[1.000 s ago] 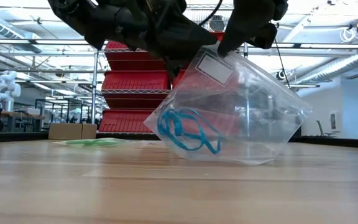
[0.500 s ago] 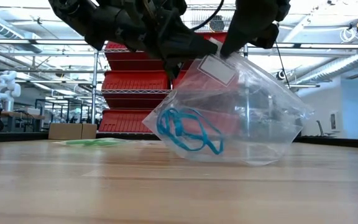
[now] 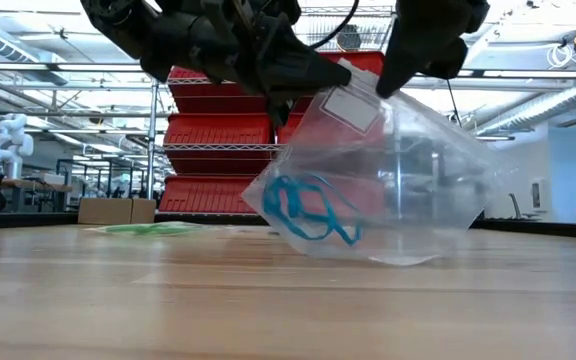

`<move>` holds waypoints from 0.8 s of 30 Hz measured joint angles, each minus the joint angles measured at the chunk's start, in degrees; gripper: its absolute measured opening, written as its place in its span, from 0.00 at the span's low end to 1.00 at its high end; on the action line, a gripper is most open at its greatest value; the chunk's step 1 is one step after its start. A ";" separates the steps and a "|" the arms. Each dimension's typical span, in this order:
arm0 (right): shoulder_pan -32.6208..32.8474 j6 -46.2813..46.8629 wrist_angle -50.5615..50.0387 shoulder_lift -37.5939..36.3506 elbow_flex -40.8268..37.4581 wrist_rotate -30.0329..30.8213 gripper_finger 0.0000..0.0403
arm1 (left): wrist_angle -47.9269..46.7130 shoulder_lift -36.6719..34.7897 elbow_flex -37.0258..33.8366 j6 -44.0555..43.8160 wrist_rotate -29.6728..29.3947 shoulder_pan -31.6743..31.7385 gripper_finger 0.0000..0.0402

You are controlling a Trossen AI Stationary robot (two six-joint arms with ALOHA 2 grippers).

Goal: Sort rubber bands
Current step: Close the right transparent zip bag

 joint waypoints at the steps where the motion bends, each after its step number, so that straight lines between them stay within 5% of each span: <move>1: 0.28 0.55 -0.22 0.01 0.03 0.16 0.00 | -0.15 -0.22 0.00 -0.02 0.00 0.02 0.00; 15: 3.10 6.16 -2.71 -0.56 -0.14 -1.14 0.02 | -1.46 -1.98 -0.07 0.46 -0.50 0.19 0.00; 20: 4.60 8.66 -5.93 -3.22 -0.24 -2.66 0.15 | -1.49 -2.20 -0.04 0.49 -1.33 0.38 0.00; 24: 5.10 11.56 -11.52 -5.05 -0.22 1.88 0.31 | -1.65 -2.18 -0.05 1.38 -1.18 0.30 0.00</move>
